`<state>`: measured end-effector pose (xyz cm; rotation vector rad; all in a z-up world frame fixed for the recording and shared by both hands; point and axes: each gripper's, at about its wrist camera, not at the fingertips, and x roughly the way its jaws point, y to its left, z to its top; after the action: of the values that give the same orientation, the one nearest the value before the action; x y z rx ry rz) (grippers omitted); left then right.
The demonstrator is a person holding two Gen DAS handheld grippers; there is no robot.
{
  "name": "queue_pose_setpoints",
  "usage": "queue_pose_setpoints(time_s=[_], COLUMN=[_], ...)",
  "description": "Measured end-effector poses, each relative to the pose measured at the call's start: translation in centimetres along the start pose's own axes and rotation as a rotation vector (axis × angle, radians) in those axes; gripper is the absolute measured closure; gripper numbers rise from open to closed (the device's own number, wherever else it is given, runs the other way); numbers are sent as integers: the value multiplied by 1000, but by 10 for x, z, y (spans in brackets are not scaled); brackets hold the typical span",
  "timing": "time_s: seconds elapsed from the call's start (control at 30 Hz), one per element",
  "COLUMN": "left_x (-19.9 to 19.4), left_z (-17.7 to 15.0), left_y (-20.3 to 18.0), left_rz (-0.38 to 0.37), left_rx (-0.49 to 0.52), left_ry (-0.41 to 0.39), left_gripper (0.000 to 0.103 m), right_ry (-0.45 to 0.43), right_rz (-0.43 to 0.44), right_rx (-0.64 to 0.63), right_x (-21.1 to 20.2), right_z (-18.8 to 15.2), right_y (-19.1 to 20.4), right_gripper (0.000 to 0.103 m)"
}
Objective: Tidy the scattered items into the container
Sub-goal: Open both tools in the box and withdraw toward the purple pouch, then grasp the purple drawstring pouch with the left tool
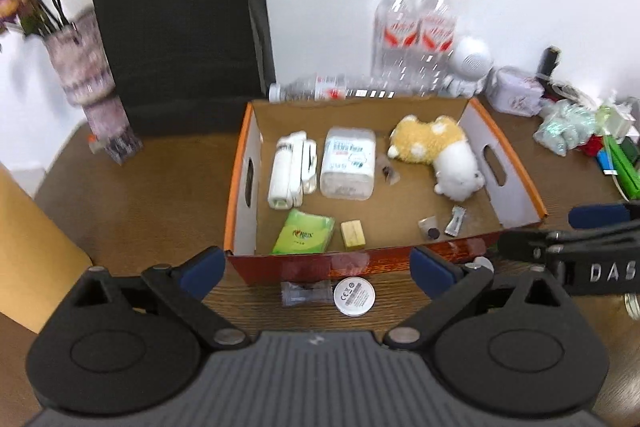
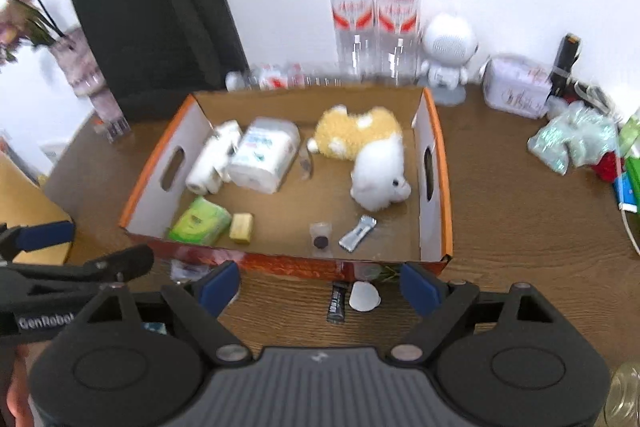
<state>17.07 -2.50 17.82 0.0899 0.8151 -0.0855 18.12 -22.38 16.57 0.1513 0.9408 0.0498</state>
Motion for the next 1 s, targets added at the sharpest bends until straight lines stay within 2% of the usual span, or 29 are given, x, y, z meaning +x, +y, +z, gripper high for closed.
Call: queue_pose_setpoints(time_s=[0.1, 0.2, 0.3, 0.4, 0.53, 0.63, 0.73, 0.87, 1.0], left_x=[-20, -42, -59, -69, -62, -57, -49, -45, -47], left_z=[-25, -55, -90, -138, -202, -234, -250, -263, -274], left_y=[-2, -5, -3, 1, -4, -9, -9, -11, -21], left_rz=[-22, -39, -31, -59, -34, -37, -36, -24, -25], left_rx=[1, 26, 12, -18, -43, -49, -79, -98, -57], left_ry=[-69, -178, -273, -335, -280, -274, -259, -218, -204], left_gripper=[0, 0, 0, 0, 0, 0, 0, 0, 0], right_ry=[-86, -170, -275, -367, -364, -364, -338, -287, -275], right_rz=[2, -3, -12, -19, -15, -17, -27, -86, -49], right_rx=[-34, -51, -106, -137, -79, -35, -47, -69, -69], right_x=[-21, -36, -48, -53, -47, -40, -29, -17, -15], right_z=[-22, -55, -98, -147, -204, -234, -253, -267, -279], right_y=[2, 3, 8, 12, 10, 7, 8, 12, 15], right_gripper=[14, 13, 13, 8, 7, 7, 7, 7, 7])
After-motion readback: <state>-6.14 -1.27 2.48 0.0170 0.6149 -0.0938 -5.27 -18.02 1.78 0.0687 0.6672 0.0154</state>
